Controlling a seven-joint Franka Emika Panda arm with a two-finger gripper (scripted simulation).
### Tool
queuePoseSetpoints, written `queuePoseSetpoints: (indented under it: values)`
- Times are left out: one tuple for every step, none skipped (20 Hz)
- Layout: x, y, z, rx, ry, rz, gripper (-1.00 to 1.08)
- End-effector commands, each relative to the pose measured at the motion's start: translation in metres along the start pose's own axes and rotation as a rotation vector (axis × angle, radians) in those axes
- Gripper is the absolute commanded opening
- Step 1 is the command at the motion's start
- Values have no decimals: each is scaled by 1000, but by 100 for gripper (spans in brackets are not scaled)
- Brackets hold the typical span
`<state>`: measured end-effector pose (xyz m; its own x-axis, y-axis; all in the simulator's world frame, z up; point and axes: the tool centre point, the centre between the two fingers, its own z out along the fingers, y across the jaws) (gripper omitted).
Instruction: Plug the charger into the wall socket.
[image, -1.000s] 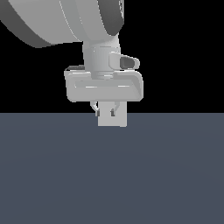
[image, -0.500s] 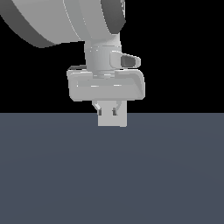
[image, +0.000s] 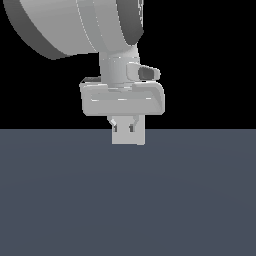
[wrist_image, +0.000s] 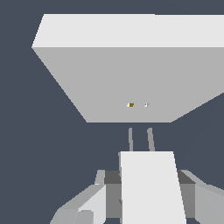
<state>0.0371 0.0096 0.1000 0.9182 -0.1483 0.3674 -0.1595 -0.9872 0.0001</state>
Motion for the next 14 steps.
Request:
queuePoseSetpoints:
  values:
    - [8, 0, 3, 0, 0, 0, -100]
    - [12, 0, 5, 0, 0, 0, -100]
    - [16, 0, 6, 0, 0, 0, -100]
    - [19, 0, 7, 0, 0, 0, -100]
    - [22, 0, 8, 0, 0, 0, -100]
    - [25, 0, 10, 0, 0, 0, -100]
    - [27, 0, 11, 0, 0, 0, -100]
    - [29, 0, 11, 0, 0, 0, -100]
    - [30, 0, 12, 0, 0, 0, -100]
    - [32, 0, 12, 0, 0, 0, -100]
    - [33, 0, 13, 0, 0, 0, -100]
    - [33, 0, 13, 0, 0, 0, -100]
    - [33, 0, 13, 0, 0, 1, -100]
    - [33, 0, 13, 0, 0, 1, -100]
